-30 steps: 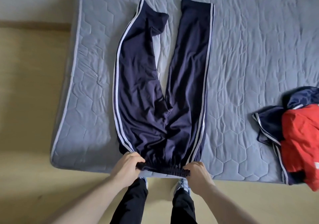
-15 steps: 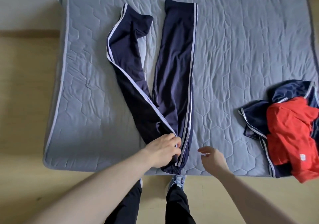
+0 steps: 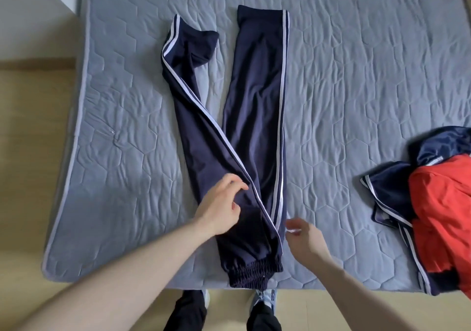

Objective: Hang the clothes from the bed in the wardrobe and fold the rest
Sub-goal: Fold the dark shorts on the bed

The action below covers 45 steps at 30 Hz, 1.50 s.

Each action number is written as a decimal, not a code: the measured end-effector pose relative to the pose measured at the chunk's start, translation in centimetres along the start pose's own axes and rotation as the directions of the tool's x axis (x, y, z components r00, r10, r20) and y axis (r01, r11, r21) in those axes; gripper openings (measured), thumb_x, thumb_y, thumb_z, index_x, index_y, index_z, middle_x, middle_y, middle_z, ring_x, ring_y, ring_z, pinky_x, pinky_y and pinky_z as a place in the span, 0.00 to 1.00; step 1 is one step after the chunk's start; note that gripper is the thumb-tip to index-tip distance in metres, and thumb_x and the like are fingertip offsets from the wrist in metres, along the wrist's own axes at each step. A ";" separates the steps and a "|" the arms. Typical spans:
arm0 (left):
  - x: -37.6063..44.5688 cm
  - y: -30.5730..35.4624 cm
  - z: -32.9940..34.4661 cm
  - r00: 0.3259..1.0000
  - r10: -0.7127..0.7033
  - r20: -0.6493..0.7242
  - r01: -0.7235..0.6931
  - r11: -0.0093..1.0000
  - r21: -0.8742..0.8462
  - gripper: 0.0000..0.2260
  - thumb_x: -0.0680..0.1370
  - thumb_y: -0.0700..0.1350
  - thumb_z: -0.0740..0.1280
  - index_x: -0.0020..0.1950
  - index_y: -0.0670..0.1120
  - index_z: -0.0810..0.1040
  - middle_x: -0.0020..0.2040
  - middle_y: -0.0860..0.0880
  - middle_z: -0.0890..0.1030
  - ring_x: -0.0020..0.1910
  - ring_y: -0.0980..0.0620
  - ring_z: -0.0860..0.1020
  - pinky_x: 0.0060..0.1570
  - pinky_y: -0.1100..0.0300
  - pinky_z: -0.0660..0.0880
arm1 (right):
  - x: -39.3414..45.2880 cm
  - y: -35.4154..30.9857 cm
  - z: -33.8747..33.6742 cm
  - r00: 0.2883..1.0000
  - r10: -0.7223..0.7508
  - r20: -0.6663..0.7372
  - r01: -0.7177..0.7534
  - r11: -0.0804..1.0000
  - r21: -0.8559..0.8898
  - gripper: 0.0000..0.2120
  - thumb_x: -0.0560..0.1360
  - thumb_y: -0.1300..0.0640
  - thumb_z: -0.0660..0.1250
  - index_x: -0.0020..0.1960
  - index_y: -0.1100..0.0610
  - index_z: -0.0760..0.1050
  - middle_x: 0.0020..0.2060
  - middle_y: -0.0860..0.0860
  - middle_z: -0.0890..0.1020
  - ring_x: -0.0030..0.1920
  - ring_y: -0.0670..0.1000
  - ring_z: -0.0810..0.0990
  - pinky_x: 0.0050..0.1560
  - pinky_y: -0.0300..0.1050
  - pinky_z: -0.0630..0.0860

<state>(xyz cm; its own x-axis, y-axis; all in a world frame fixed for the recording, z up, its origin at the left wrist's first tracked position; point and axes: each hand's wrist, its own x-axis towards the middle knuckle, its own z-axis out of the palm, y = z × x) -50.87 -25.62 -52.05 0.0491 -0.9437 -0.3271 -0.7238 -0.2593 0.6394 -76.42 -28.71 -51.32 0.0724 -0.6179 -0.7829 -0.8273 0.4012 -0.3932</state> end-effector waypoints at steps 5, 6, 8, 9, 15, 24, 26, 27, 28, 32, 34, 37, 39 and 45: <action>10.2 -7.0 -8.6 0.851 -0.450 -0.273 0.432 0.893 -0.124 0.20 0.75 0.48 0.72 0.66 0.49 0.73 0.65 0.50 0.72 0.59 0.46 0.78 0.59 0.53 0.74 | 5.4 -8.9 1.6 0.981 -0.171 -0.087 0.179 0.979 0.101 0.14 0.76 0.53 0.71 0.61 0.45 0.79 0.50 0.40 0.82 0.48 0.43 0.81 0.49 0.38 0.75; 12.3 -8.2 -10.0 0.810 -0.507 -0.294 0.487 0.862 -0.144 0.22 0.75 0.50 0.72 0.67 0.48 0.72 0.66 0.49 0.72 0.60 0.45 0.77 0.59 0.54 0.72 | 6.8 -10.6 2.1 0.975 -0.195 -0.104 0.207 0.971 0.119 0.14 0.76 0.52 0.71 0.61 0.44 0.78 0.49 0.39 0.82 0.48 0.42 0.80 0.51 0.40 0.75; 15.6 -9.8 -12.1 0.737 -0.581 -0.344 0.557 0.811 -0.178 0.24 0.75 0.53 0.72 0.67 0.47 0.71 0.67 0.47 0.73 0.61 0.44 0.77 0.59 0.54 0.71 | 9.3 -13.4 2.8 0.964 -0.232 -0.127 0.247 0.961 0.123 0.19 0.76 0.50 0.72 0.66 0.47 0.77 0.53 0.41 0.82 0.50 0.43 0.80 0.53 0.38 0.72; 16.9 -10.4 -12.8 0.708 -0.605 -0.363 0.576 0.793 -0.198 0.25 0.74 0.54 0.73 0.67 0.47 0.71 0.67 0.47 0.73 0.61 0.43 0.77 0.58 0.53 0.71 | 10.5 -14.4 3.2 0.960 -0.245 -0.133 0.260 0.959 0.111 0.21 0.76 0.50 0.73 0.68 0.48 0.76 0.56 0.43 0.82 0.53 0.44 0.79 0.54 0.38 0.71; 24.9 -14.0 -14.9 0.629 -0.678 -0.382 0.578 0.735 -0.354 0.42 0.71 0.61 0.76 0.77 0.43 0.62 0.74 0.45 0.69 0.68 0.42 0.74 0.65 0.52 0.72 | 15.9 -17.5 5.9 0.964 -0.244 -0.109 0.252 0.965 0.071 0.26 0.75 0.46 0.75 0.70 0.49 0.75 0.58 0.44 0.81 0.54 0.48 0.80 0.58 0.44 0.77; 32.2 -14.3 -17.9 0.561 -0.786 -0.261 0.569 0.595 -0.568 0.20 0.75 0.50 0.75 0.61 0.45 0.73 0.59 0.47 0.81 0.52 0.45 0.80 0.53 0.53 0.78 | 17.0 -15.8 5.7 0.950 -0.311 -0.004 0.310 0.946 0.090 0.03 0.77 0.51 0.71 0.45 0.45 0.82 0.35 0.45 0.83 0.35 0.48 0.78 0.36 0.35 0.73; 32.5 -12.7 -18.8 0.589 -0.766 -0.256 0.503 0.596 -0.626 0.12 0.76 0.49 0.74 0.54 0.46 0.78 0.49 0.51 0.81 0.46 0.48 0.78 0.45 0.58 0.74 | 16.5 -15.6 4.4 0.955 -0.295 -0.018 0.295 0.949 0.114 0.05 0.79 0.52 0.68 0.44 0.46 0.80 0.33 0.44 0.81 0.32 0.46 0.75 0.37 0.40 0.73; 32.6 -11.4 -19.3 0.611 -0.744 -0.269 0.451 0.607 -0.654 0.09 0.76 0.50 0.74 0.48 0.47 0.79 0.43 0.53 0.80 0.43 0.50 0.77 0.41 0.60 0.73 | 16.2 -15.4 3.7 0.960 -0.279 -0.036 0.281 0.951 0.125 0.06 0.79 0.52 0.67 0.44 0.48 0.79 0.32 0.43 0.79 0.31 0.45 0.74 0.37 0.41 0.72; 32.8 -9.9 -19.8 0.636 -0.716 -0.288 0.385 0.618 -0.686 0.08 0.76 0.51 0.74 0.45 0.48 0.79 0.41 0.55 0.79 0.41 0.52 0.76 0.38 0.63 0.72 | 15.8 -15.2 3.1 0.963 -0.264 -0.051 0.268 0.954 0.136 0.07 0.79 0.53 0.66 0.43 0.50 0.78 0.30 0.44 0.77 0.31 0.46 0.72 0.38 0.43 0.71; 34.8 -1.3 -20.8 0.684 -0.503 -0.528 0.107 0.786 -0.609 0.06 0.79 0.47 0.67 0.43 0.49 0.74 0.37 0.55 0.76 0.36 0.55 0.73 0.28 0.74 0.66 | 14.2 -14.9 0.8 0.969 -0.232 -0.089 0.246 0.948 0.200 0.15 0.80 0.54 0.64 0.37 0.53 0.64 0.28 0.45 0.66 0.31 0.46 0.62 0.35 0.45 0.66; 35.6 2.7 -20.2 0.707 -0.314 -0.633 -0.029 0.883 -0.469 0.10 0.80 0.45 0.66 0.41 0.49 0.68 0.36 0.55 0.73 0.33 0.58 0.70 0.32 0.71 0.67 | 13.6 -14.9 0.0 0.966 -0.240 -0.100 0.257 0.939 0.230 0.18 0.79 0.57 0.63 0.36 0.52 0.58 0.29 0.45 0.62 0.31 0.46 0.59 0.34 0.44 0.63; 36.9 6.4 -18.0 0.783 -0.026 -0.622 -0.116 0.975 -0.188 0.11 0.80 0.48 0.66 0.44 0.46 0.67 0.38 0.51 0.73 0.35 0.53 0.71 0.38 0.59 0.66 | 13.5 -14.3 -0.5 0.967 -0.234 -0.102 0.253 0.935 0.248 0.18 0.78 0.60 0.63 0.38 0.52 0.55 0.31 0.46 0.60 0.33 0.47 0.57 0.35 0.46 0.62; 37.9 7.1 -15.9 0.875 0.089 -0.476 -0.088 0.996 0.025 0.12 0.79 0.51 0.69 0.47 0.46 0.69 0.45 0.48 0.76 0.45 0.49 0.75 0.44 0.56 0.68 | 13.9 -13.4 -0.4 0.972 -0.214 -0.093 0.230 0.945 0.231 0.17 0.78 0.60 0.62 0.38 0.53 0.55 0.32 0.47 0.60 0.34 0.49 0.58 0.36 0.48 0.62; 36.8 3.6 -8.9 0.973 -0.227 -0.036 0.229 0.971 0.062 0.30 0.78 0.63 0.67 0.74 0.47 0.73 0.83 0.46 0.59 0.80 0.43 0.61 0.78 0.49 0.59 | 16.4 -10.1 -0.2 0.994 -0.065 -0.088 0.073 0.994 0.084 0.05 0.79 0.54 0.65 0.53 0.49 0.71 0.39 0.45 0.80 0.37 0.48 0.81 0.40 0.45 0.77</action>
<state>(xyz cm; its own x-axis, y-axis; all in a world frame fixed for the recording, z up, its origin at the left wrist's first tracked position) -45.54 -63.12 -55.53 0.2367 -0.8669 -0.4386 -0.7349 -0.4551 0.5028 -67.01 -42.97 -60.10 0.0771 -0.6999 -0.7101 -0.7702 0.4105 -0.4882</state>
